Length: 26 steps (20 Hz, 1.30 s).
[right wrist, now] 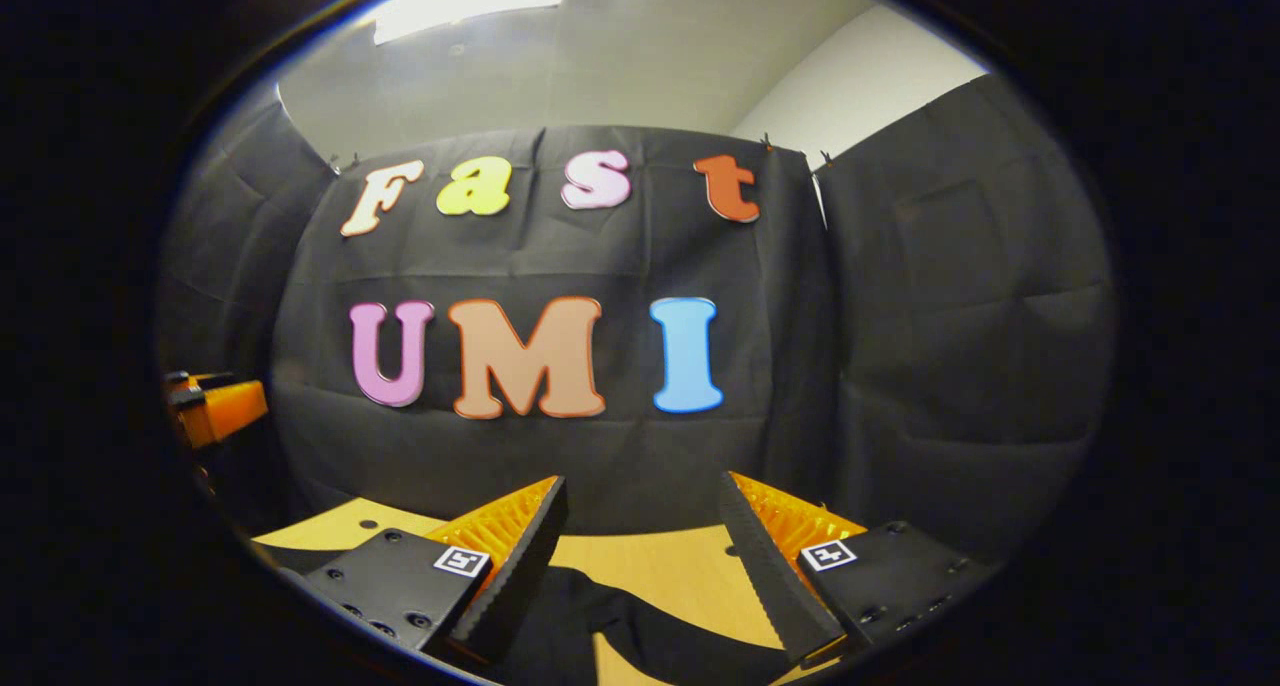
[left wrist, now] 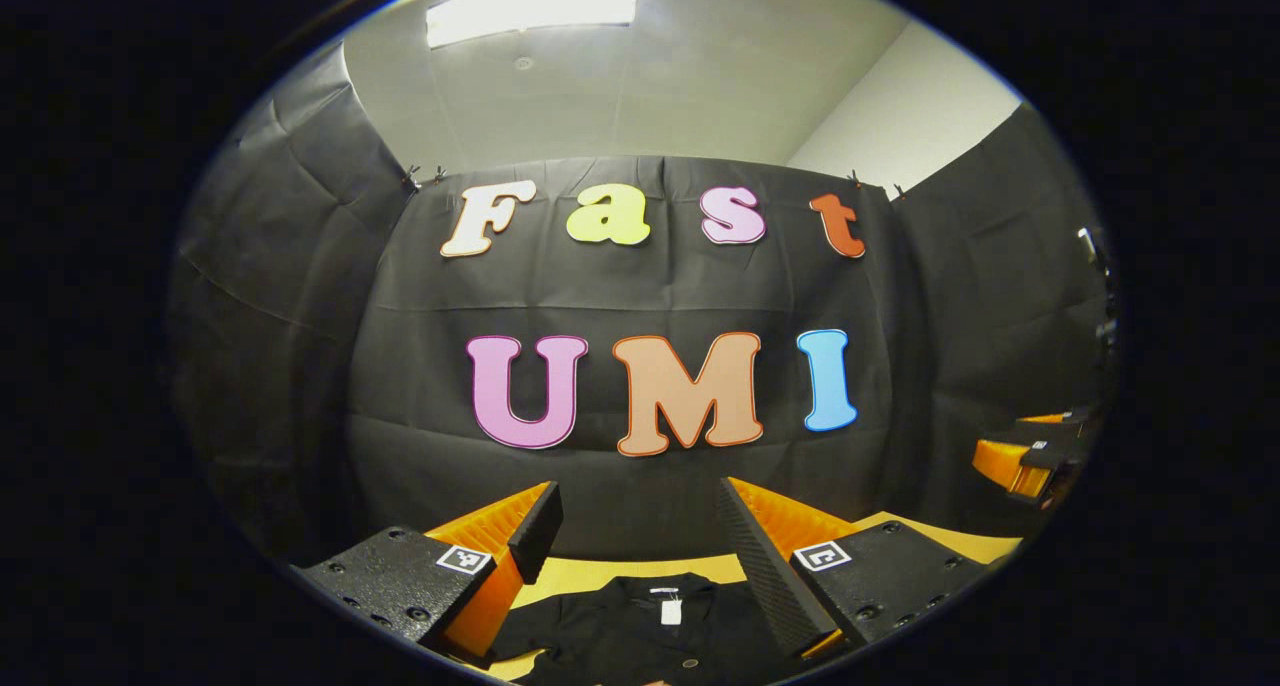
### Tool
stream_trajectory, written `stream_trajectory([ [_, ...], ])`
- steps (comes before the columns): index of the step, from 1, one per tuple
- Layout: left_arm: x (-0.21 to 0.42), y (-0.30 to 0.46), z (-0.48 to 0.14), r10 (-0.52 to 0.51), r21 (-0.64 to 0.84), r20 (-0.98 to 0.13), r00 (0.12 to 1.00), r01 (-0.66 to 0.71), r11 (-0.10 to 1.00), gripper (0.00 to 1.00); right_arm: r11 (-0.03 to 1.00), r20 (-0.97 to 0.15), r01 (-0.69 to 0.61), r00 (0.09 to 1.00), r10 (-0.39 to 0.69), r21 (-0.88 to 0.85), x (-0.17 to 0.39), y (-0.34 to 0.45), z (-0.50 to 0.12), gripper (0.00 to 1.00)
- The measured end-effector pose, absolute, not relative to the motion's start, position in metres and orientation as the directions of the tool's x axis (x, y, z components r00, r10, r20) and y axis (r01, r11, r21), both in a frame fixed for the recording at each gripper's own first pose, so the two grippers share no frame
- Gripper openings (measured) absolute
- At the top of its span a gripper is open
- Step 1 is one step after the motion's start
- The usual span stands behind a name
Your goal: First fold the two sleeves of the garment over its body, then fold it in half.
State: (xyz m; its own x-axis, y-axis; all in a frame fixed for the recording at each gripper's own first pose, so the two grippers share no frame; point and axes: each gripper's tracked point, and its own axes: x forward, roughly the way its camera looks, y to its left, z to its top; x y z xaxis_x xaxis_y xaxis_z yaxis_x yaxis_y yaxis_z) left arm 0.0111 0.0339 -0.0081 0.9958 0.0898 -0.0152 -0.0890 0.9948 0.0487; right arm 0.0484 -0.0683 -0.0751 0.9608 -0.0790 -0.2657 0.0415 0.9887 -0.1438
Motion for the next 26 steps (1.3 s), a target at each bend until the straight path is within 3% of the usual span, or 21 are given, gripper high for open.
stream_trajectory([
  [1, 0.012, 0.033, -0.008, 0.095, 0.050, -0.016, 0.995, -0.094, 0.994, 0.95, 0.986, -0.298, 0.052, 0.950, -0.097, -0.156, 0.050, -0.081, -0.089, 1.00],
  [7, 0.012, 0.026, -0.018, 0.124, 0.048, -0.037, 0.992, -0.122, 0.991, 0.95, 0.959, -0.437, 0.120, 0.871, -0.226, -0.257, 0.048, -0.166, -0.156, 0.97],
  [12, 0.016, 0.006, -0.028, 0.127, 0.046, -0.058, 0.990, -0.125, 0.991, 0.93, 0.970, -0.611, 0.109, 0.759, -0.224, -0.219, 0.038, -0.202, -0.226, 0.94],
  [15, 0.015, -0.005, -0.033, 0.143, 0.044, -0.069, 0.987, -0.140, 0.989, 0.93, 0.962, -0.719, 0.080, 0.649, -0.249, -0.260, 0.027, -0.224, -0.279, 0.98],
  [21, 0.011, -0.018, -0.045, 0.206, 0.069, -0.101, 0.973, -0.200, 0.977, 0.96, 0.964, -0.852, -0.008, 0.470, -0.230, -0.264, -0.006, -0.260, -0.365, 0.97],
  [26, 0.006, -0.026, -0.053, 0.233, 0.097, -0.126, 0.964, -0.222, 0.970, 0.94, 0.969, -0.908, -0.023, 0.356, -0.221, -0.245, -0.024, -0.279, -0.401, 0.92],
])
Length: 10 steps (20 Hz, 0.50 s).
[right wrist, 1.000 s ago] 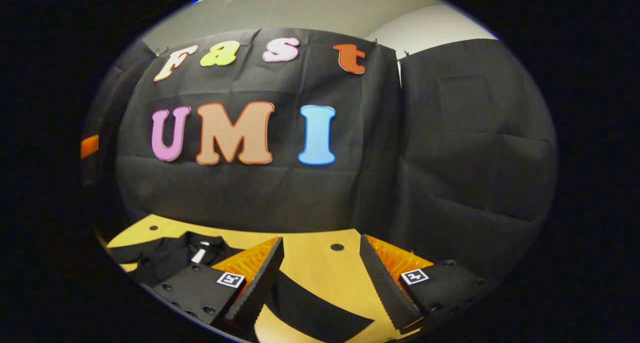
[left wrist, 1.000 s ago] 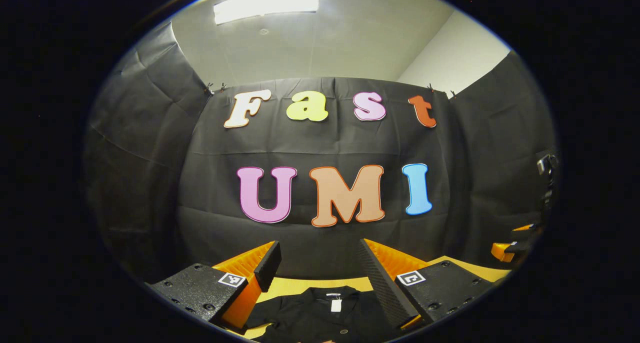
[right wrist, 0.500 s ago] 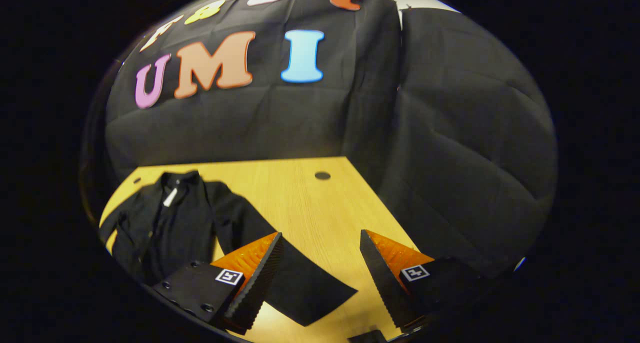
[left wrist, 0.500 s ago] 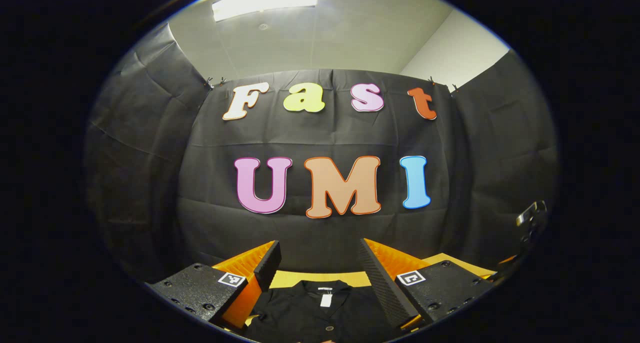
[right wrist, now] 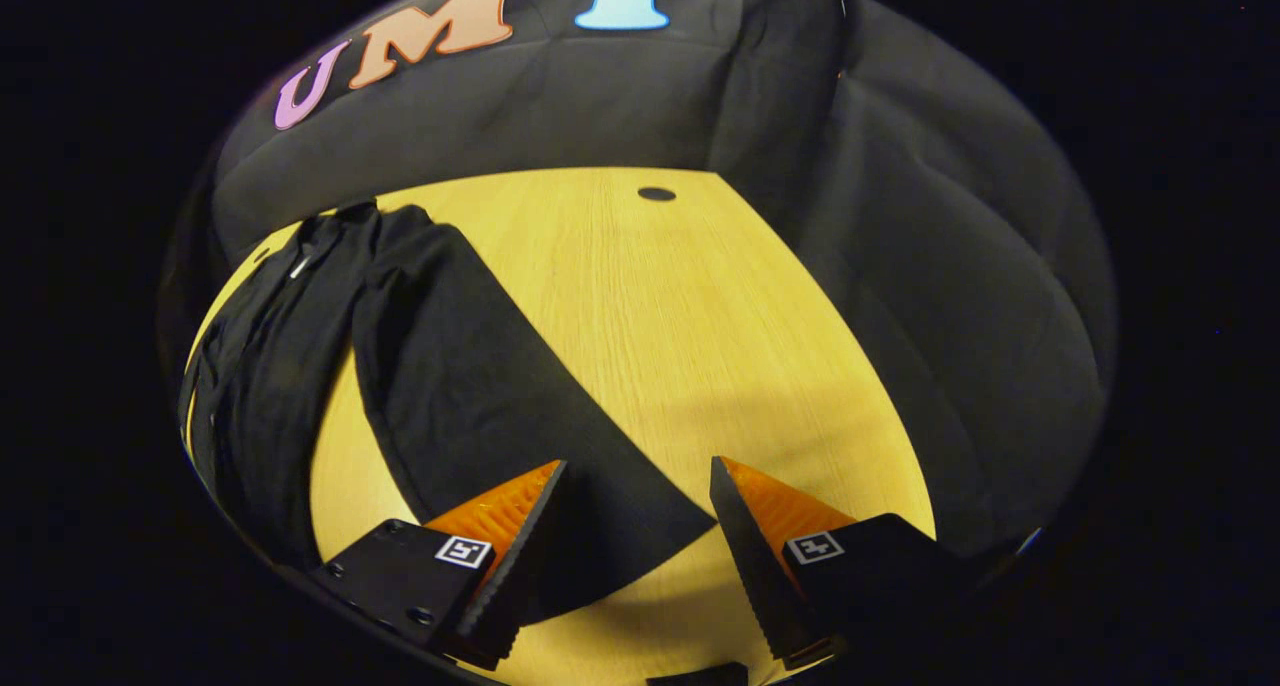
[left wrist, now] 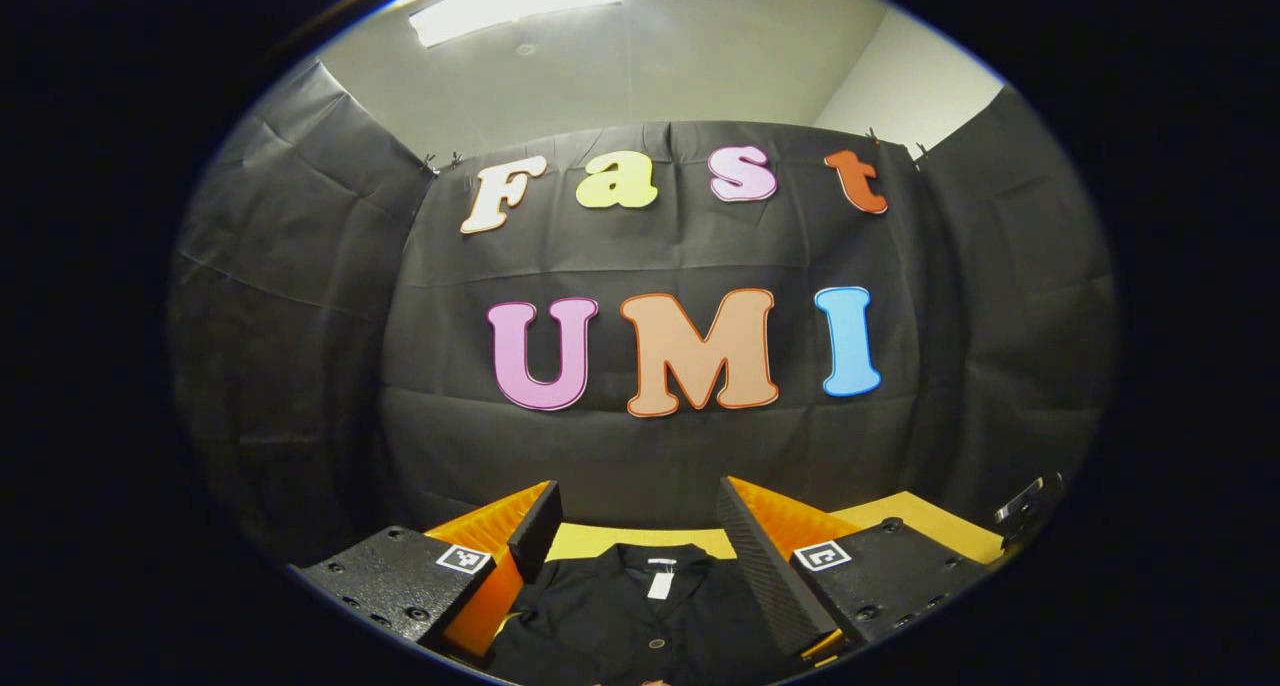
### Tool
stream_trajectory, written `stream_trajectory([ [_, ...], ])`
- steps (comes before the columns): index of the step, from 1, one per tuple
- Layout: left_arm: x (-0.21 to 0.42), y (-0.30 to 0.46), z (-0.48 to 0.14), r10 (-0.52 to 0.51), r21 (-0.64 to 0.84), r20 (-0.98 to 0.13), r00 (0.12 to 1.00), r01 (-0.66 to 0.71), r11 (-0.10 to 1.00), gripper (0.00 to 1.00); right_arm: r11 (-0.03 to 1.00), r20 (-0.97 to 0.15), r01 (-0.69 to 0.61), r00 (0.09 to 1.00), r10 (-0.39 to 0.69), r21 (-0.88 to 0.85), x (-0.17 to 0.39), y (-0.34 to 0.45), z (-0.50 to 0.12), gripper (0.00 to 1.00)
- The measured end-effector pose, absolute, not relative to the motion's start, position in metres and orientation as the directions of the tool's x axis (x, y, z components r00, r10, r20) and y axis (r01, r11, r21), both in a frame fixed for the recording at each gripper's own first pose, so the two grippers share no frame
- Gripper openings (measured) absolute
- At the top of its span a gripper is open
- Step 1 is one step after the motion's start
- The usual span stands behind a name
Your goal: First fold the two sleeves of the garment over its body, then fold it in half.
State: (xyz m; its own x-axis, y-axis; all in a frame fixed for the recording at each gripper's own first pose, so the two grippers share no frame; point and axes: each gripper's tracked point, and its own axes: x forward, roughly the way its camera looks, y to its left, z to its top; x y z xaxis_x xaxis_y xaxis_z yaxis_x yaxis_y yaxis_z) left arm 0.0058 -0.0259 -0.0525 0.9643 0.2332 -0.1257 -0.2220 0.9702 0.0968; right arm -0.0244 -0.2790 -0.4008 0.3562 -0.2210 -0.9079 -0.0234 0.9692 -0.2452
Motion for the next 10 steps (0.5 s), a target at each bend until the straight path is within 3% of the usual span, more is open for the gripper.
stream_trajectory([
  [4, 0.009, -0.027, -0.052, 0.235, 0.112, -0.131, 0.963, -0.221, 0.969, 0.94, 0.988, -0.923, 0.015, 0.353, -0.151, -0.156, -0.028, -0.271, -0.405, 0.87],
  [6, 0.010, -0.031, -0.052, 0.221, 0.114, -0.134, 0.966, -0.206, 0.972, 0.95, 0.991, -0.923, 0.022, 0.362, -0.132, -0.133, -0.028, -0.260, -0.409, 0.65],
  [9, 0.007, -0.025, -0.048, 0.215, 0.113, -0.126, 0.969, -0.201, 0.973, 0.93, 0.988, -0.920, 0.011, 0.364, -0.145, -0.151, -0.030, -0.252, -0.410, 0.08],
  [10, 0.004, -0.018, -0.047, 0.217, 0.113, -0.121, 0.969, -0.204, 0.973, 0.92, 0.992, -0.928, 0.005, 0.351, -0.121, -0.128, -0.030, -0.244, -0.409, 0.03],
])
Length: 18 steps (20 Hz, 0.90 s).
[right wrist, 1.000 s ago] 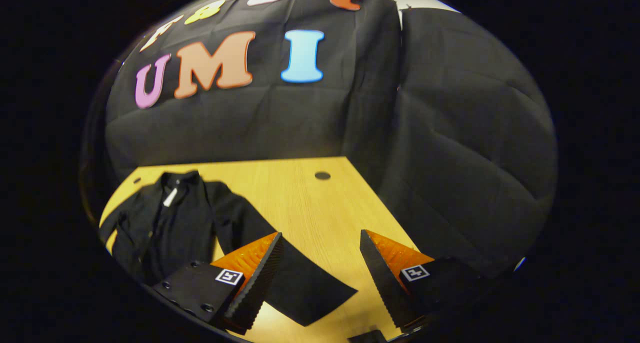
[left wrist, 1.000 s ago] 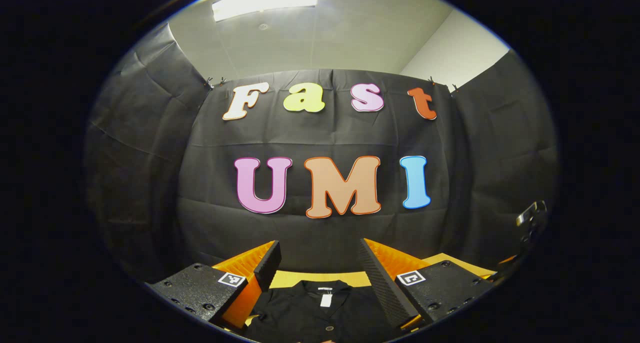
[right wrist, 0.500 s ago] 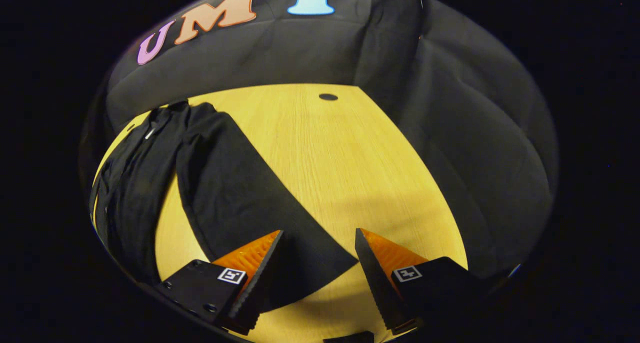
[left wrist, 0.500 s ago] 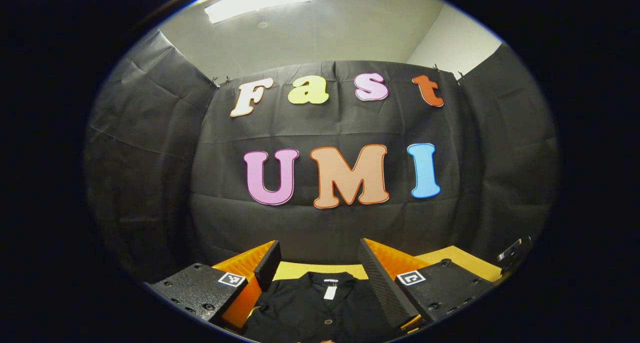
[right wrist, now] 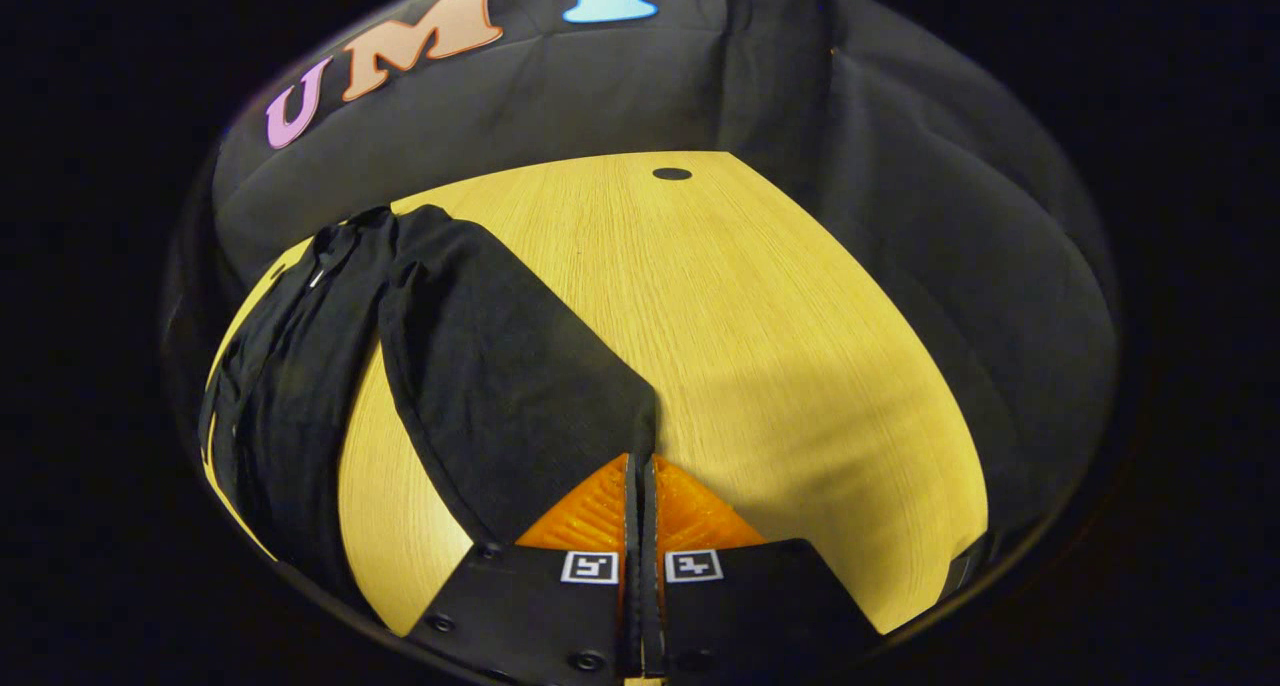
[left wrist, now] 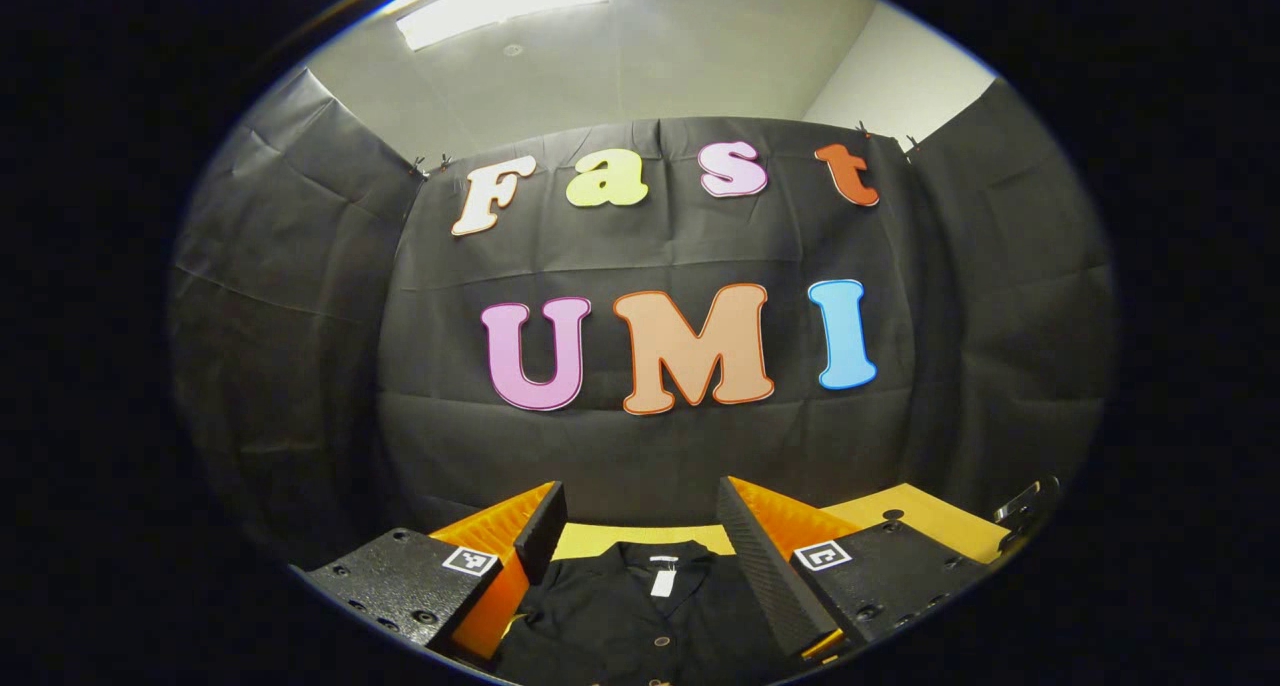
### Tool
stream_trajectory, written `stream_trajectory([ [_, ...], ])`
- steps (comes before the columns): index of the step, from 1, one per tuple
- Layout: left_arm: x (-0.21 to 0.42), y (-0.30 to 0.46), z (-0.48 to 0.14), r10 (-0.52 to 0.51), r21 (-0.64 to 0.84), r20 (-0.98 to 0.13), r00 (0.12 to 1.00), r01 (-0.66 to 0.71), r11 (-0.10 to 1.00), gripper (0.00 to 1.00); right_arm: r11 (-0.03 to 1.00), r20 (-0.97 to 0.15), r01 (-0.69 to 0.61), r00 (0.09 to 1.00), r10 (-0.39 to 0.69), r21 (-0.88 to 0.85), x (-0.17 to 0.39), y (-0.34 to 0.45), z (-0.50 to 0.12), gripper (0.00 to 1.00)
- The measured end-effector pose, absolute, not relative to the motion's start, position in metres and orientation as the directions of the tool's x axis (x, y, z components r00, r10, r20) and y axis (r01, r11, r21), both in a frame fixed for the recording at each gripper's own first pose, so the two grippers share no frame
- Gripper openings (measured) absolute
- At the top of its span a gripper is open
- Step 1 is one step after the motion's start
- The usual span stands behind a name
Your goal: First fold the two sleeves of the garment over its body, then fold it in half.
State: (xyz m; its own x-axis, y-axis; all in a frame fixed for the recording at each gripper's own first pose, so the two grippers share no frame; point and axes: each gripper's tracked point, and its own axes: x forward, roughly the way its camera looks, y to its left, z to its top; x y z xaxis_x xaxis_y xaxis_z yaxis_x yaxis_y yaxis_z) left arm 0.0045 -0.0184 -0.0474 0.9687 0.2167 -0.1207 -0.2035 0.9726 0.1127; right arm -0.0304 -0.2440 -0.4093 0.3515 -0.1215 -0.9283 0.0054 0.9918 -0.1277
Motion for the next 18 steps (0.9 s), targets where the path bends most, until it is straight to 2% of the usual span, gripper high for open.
stream_trajectory([
  [1, 0.003, -0.010, -0.047, 0.219, 0.116, -0.120, 0.968, -0.206, 0.972, 0.92, 0.996, -0.928, 0.018, 0.361, -0.090, -0.090, -0.029, -0.231, -0.406, 0.03],
  [3, -0.001, 0.011, -0.048, 0.229, 0.117, -0.113, 0.967, -0.216, 0.969, 0.91, 0.999, -0.895, 0.050, 0.444, -0.041, -0.021, -0.013, -0.202, -0.380, 0.03],
  [6, -0.003, 0.042, -0.047, 0.228, 0.097, -0.114, 0.967, -0.218, 0.971, 0.96, 0.998, -0.836, 0.050, 0.549, 0.005, 0.039, 0.012, -0.151, -0.339, 0.03],
  [8, -0.007, 0.064, -0.039, 0.231, 0.096, -0.091, 0.969, -0.223, 0.970, 0.95, 0.998, -0.804, 0.019, 0.594, 0.041, 0.065, 0.024, -0.114, -0.313, 0.03],
  [9, -0.009, 0.075, -0.037, 0.234, 0.096, -0.085, 0.968, -0.226, 0.969, 0.91, 0.998, -0.789, 0.005, 0.612, 0.053, 0.070, 0.031, -0.096, -0.302, 0.02],
  [10, -0.012, 0.087, -0.037, 0.239, 0.095, -0.082, 0.968, -0.231, 0.968, 0.96, 0.997, -0.776, -0.010, 0.627, 0.067, 0.078, 0.035, -0.078, -0.292, 0.03],
  [15, -0.029, 0.148, -0.039, 0.287, 0.087, -0.089, 0.954, -0.280, 0.956, 0.96, 0.987, -0.733, -0.146, 0.664, 0.145, 0.063, 0.052, 0.021, -0.265, 0.02],
  [18, -0.038, 0.182, -0.045, 0.316, 0.075, -0.101, 0.943, -0.310, 0.948, 0.94, 0.974, -0.728, -0.209, 0.654, 0.205, 0.086, 0.058, 0.079, -0.263, 0.02],
])
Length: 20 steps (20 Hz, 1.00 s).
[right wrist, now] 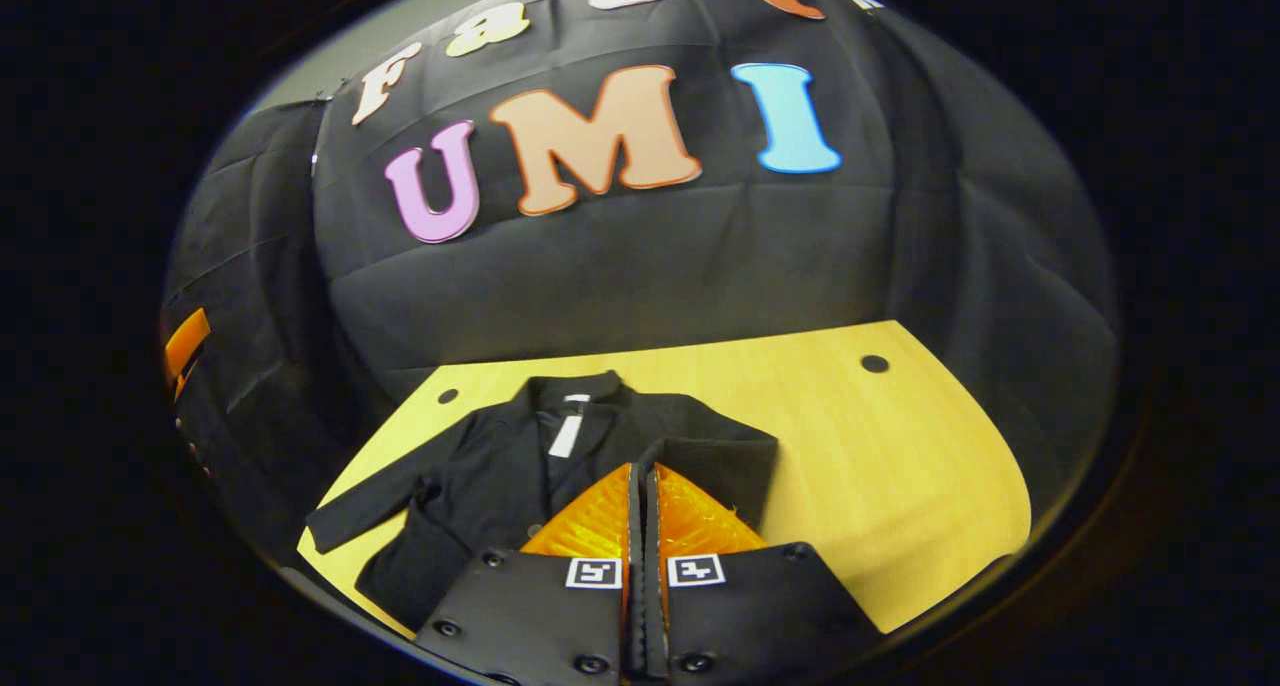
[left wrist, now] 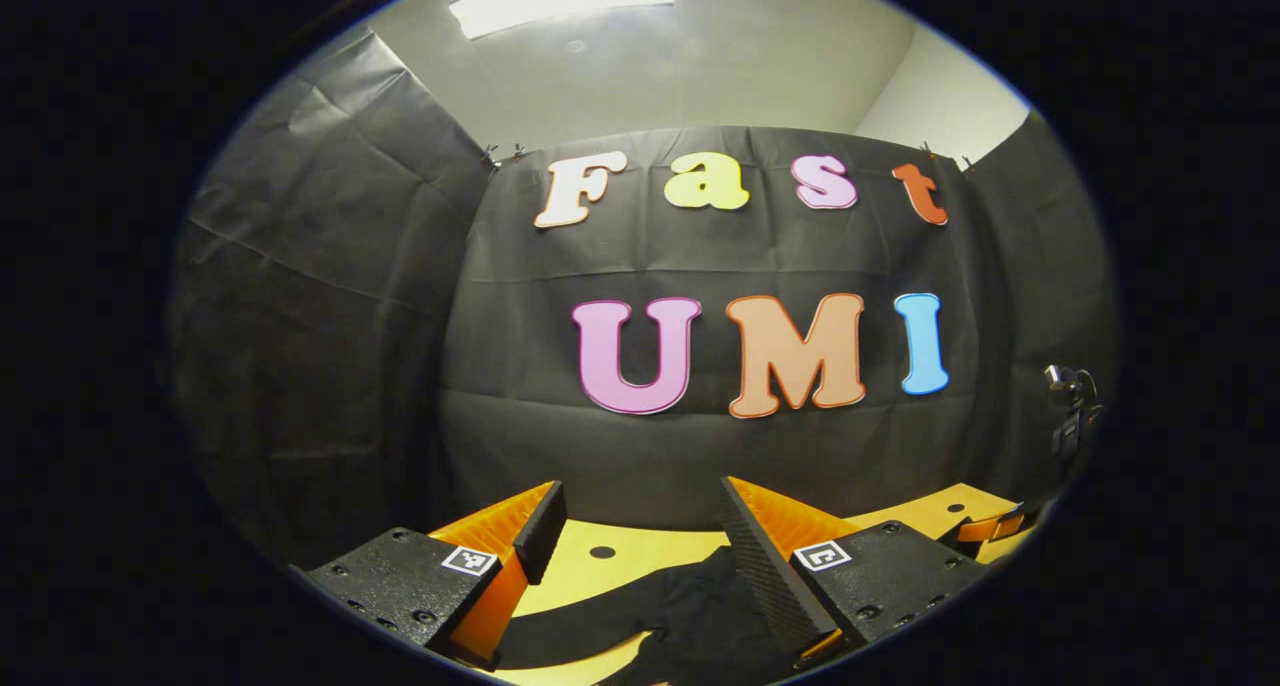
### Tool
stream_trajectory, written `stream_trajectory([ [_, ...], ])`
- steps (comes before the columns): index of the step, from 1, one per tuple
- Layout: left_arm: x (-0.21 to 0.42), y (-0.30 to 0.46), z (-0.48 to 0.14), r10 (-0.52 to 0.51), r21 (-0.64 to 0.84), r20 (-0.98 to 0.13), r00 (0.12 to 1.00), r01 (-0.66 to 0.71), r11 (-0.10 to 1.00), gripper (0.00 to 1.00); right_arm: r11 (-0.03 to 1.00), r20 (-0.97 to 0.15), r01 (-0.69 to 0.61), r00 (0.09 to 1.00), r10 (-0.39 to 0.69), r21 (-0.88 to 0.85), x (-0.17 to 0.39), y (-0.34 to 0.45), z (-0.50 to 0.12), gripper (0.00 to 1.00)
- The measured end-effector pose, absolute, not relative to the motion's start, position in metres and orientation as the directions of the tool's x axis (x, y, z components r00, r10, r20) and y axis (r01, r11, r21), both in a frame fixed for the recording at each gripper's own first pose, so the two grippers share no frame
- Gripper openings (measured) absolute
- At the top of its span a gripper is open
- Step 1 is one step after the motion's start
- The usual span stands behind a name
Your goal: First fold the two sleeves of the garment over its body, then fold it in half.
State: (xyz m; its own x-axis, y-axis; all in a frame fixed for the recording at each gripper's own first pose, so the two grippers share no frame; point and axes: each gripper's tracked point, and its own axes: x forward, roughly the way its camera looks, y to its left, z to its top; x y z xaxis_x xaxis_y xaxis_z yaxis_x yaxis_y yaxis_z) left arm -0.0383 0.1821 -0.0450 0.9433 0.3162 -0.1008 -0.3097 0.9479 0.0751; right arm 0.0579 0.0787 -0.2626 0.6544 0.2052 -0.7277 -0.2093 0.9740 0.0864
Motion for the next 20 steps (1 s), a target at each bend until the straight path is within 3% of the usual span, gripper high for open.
stream_trajectory([
  [4, -0.052, 0.231, -0.052, 0.363, 0.090, -0.113, 0.925, -0.355, 0.931, 0.92, 0.950, -0.722, -0.299, 0.638, 0.269, 0.090, 0.062, 0.151, -0.272, 0.02],
  [9, -0.066, 0.284, -0.075, 0.409, 0.099, -0.162, 0.898, -0.398, 0.912, 0.96, 0.919, -0.718, -0.373, 0.606, 0.344, 0.125, 0.069, 0.234, -0.289, 0.02],
  [10, -0.068, 0.294, -0.082, 0.416, 0.105, -0.172, 0.893, -0.404, 0.909, 0.89, 0.915, -0.720, -0.382, 0.598, 0.353, 0.132, 0.070, 0.248, -0.295, 0.03],
  [11, -0.070, 0.304, -0.089, 0.423, 0.111, -0.181, 0.888, -0.409, 0.906, 0.92, 0.912, -0.724, -0.389, 0.590, 0.357, 0.133, 0.072, 0.262, -0.301, 0.02],
  [12, -0.071, 0.313, -0.094, 0.428, 0.114, -0.191, 0.883, -0.413, 0.903, 0.96, 0.909, -0.728, -0.395, 0.582, 0.361, 0.135, 0.076, 0.275, -0.309, 0.02],
  [14, -0.073, 0.329, -0.110, 0.433, 0.116, -0.227, 0.872, -0.417, 0.901, 0.93, 0.907, -0.738, -0.400, 0.570, 0.361, 0.135, 0.084, 0.299, -0.324, 0.02],
  [18, -0.082, 0.358, -0.139, 0.443, 0.126, -0.294, 0.847, -0.425, 0.896, 0.96, 0.910, -0.757, -0.386, 0.546, 0.357, 0.151, 0.101, 0.339, -0.353, 0.02],
  [20, -0.091, 0.369, -0.153, 0.439, 0.109, -0.325, 0.838, -0.427, 0.897, 0.96, 0.918, -0.745, -0.348, 0.557, 0.366, 0.190, 0.106, 0.356, -0.351, 0.07],
])
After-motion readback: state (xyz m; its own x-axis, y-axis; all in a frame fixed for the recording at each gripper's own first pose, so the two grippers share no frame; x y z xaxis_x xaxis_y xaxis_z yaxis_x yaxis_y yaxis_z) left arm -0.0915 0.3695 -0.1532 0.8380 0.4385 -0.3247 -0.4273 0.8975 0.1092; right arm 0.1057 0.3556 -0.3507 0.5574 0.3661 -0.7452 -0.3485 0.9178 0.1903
